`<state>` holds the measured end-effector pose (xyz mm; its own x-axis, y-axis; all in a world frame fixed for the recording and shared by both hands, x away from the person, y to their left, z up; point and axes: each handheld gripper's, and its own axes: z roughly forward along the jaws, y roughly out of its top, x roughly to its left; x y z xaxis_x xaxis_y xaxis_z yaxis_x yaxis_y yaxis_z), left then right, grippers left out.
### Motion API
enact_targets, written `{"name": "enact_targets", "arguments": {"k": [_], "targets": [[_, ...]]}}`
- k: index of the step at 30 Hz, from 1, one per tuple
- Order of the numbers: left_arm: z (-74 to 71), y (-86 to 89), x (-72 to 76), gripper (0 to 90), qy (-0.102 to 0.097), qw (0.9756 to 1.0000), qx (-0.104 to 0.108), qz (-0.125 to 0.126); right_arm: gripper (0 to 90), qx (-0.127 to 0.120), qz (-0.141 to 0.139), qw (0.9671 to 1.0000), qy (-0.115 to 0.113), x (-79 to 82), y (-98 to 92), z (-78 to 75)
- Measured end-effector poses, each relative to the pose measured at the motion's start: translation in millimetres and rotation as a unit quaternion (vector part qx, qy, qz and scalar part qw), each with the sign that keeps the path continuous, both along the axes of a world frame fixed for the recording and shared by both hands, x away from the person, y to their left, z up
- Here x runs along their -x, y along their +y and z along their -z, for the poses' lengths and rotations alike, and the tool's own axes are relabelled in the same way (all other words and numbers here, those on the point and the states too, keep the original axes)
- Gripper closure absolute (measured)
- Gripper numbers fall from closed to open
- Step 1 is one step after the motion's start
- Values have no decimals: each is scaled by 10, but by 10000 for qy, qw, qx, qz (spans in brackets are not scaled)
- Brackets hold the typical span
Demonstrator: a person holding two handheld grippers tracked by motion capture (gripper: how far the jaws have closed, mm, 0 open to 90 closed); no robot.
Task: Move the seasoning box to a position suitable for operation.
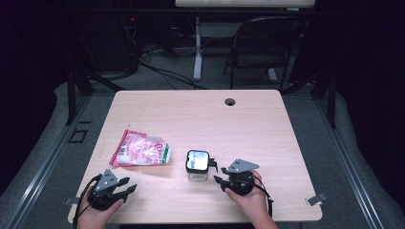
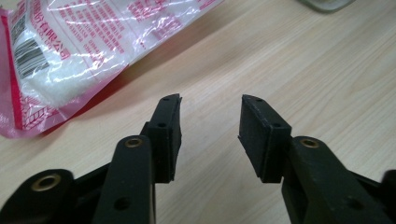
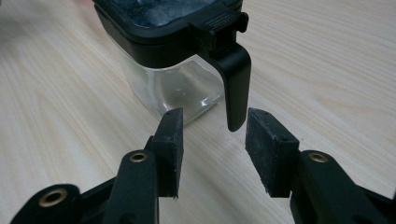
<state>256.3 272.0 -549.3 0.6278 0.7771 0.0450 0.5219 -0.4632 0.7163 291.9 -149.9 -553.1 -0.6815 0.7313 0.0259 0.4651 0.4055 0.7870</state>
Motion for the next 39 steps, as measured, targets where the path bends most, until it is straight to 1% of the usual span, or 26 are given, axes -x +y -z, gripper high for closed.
{"name": "enact_targets", "arguments": {"k": [1,2,3,4,6,7,8,9,10,11,13,14,15,16,18,19,20,22,24,26,32,35,39], "targets": [[6,5,7,542,-20,10000,-23,-28,553,44,-5,10000,8,-5,18,2],[5,13,13,541,-34,10000,-15,-38,582,64,-3,10000,-12,-6,35,2],[-2,22,20,536,-31,10000,1,-59,573,17,-42,10000,-7,-12,65,-4],[-9,31,23,531,-56,9999,17,-90,572,60,-44,10000,-36,-15,75,-11],[-12,53,29,531,-47,9998,106,-182,570,87,-39,9999,-78,-22,94,-16],[-12,53,29,530,-47,9998,106,-182,565,106,-40,9999,-102,-26,97,-16],[-7,70,26,540,19,9996,140,-225,568,142,-27,9998,-132,-32,102,-12],[-7,70,26,544,19,9996,140,-225,568,142,-27,9998,-132,-32,102,-12],[-8,81,24,544,38,9997,137,-221,573,196,-17,9997,-137,-38,106,-8],[-4,83,26,551,48,9994,169,-282,574,237,-37,9996,-114,-47,108,-3],[-5,92,27,563,62,9995,149,-260,574,418,-52,9990,-121,-63,118,3],[-5,92,27,563,62,9995,149,-260,574,418,-52,9990,-121,-63,118,3],[-4,94,27,563,63,9995,165,-254,576,567,-62,9982,-159,-64,127,0],[-5,96,28,565,90,9995,168,-255,586,633,-84,9978,-182,-69,131,1],[-7,97,30,584,116,9994,178,-279,615,413,-26,9991,-65,-78,132,14],[-10,100,30,596,132,9994,156,-287,631,163,122,9998,5,-90,124,21],[-10,100,30,596,132,9994,156,-287,641,162,167,9997,-43,-100,128,27],[-8,104,34,598,159,9992,187,-302,648,178,185,9997,-50,-111,131,32],[-10,111,39,605,183,9992,244,-252,698,168,291,9994,-22,-138,127,50],[-14,109,47,615,173,9991,290,-245,719,103,327,9994,10,-156,121,58],[-22,104,70,639,169,9990,377,-142,726,152,341,9993,91,-196,133,96],[-19,91,85,660,179,9992,331,-98,737,237,339,9991,121,-221,148,125],[-16,86,95,669,179,9992,347,-86,750,232,300,9992,144,-237,143,131]]}}
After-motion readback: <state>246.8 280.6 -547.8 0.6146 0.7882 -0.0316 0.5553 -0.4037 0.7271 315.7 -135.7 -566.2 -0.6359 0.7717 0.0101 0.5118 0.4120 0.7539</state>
